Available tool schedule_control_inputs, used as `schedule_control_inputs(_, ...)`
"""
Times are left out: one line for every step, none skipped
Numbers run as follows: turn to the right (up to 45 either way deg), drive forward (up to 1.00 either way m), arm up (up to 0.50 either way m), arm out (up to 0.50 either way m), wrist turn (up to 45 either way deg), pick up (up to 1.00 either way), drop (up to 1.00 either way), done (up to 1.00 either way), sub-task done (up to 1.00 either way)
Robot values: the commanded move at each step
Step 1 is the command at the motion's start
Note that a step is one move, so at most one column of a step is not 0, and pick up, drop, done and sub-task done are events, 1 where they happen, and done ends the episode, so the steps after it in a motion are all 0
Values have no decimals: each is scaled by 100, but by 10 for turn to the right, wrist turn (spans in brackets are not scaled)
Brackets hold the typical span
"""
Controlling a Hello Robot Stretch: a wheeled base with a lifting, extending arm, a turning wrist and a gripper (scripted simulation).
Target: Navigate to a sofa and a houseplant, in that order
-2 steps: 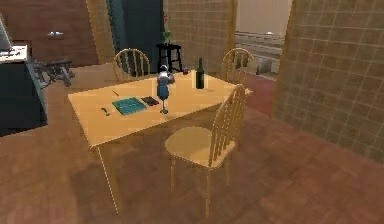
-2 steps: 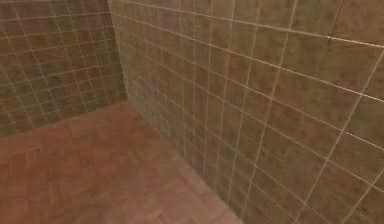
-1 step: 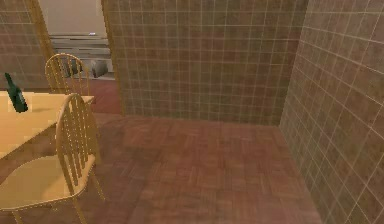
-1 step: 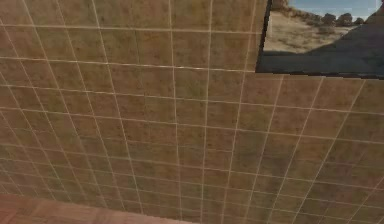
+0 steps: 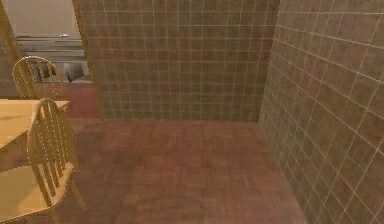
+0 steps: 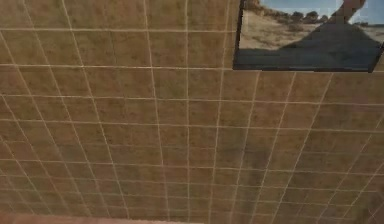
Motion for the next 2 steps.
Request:
schedule_control_inputs(0,15,0,0,0,0,0,0,0)
schedule_control_inputs(-450,0,0,0,0,0,0,0,0)
